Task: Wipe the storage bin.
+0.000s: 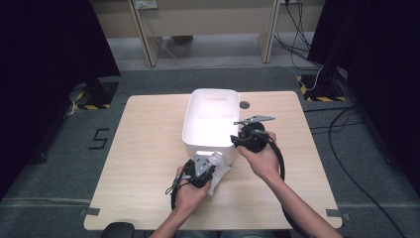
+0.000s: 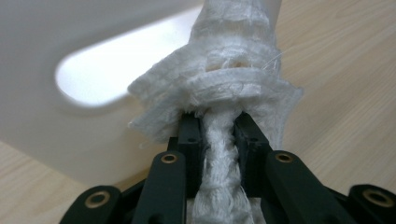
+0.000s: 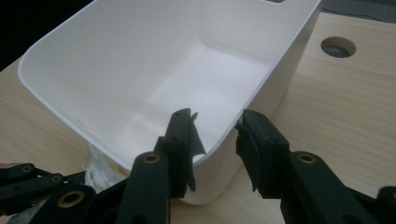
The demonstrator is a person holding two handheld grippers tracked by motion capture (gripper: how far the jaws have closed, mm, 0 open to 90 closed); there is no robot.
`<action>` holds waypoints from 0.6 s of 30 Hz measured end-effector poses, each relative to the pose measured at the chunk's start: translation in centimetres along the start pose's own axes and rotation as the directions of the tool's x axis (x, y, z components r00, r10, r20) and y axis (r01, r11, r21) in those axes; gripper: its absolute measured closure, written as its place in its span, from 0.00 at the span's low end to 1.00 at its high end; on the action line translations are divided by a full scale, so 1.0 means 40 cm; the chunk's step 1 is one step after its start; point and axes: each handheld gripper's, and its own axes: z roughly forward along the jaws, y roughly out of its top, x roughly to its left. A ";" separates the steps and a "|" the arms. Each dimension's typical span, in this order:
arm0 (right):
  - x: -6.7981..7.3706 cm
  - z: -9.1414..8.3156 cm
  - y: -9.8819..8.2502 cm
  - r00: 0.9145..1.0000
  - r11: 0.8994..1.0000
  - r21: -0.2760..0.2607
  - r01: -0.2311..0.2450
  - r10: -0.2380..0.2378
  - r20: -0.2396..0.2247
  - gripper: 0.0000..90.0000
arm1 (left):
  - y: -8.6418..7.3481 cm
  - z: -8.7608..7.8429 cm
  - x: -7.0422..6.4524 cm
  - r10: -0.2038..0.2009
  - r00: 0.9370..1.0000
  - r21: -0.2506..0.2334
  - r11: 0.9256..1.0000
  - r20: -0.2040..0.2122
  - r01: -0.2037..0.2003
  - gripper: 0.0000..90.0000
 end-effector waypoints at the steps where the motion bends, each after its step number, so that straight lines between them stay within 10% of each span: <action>1: 0.000 0.000 0.000 1.000 1.000 0.000 -0.001 0.001 0.000 0.72 | -0.003 0.004 0.000 -0.003 1.000 -0.007 1.000 -0.001 0.003 0.84; 18: -0.001 0.001 0.000 1.000 1.000 -0.003 0.000 0.000 0.000 0.72 | 0.038 -0.032 -0.014 0.000 1.000 -0.060 0.998 0.023 0.001 0.84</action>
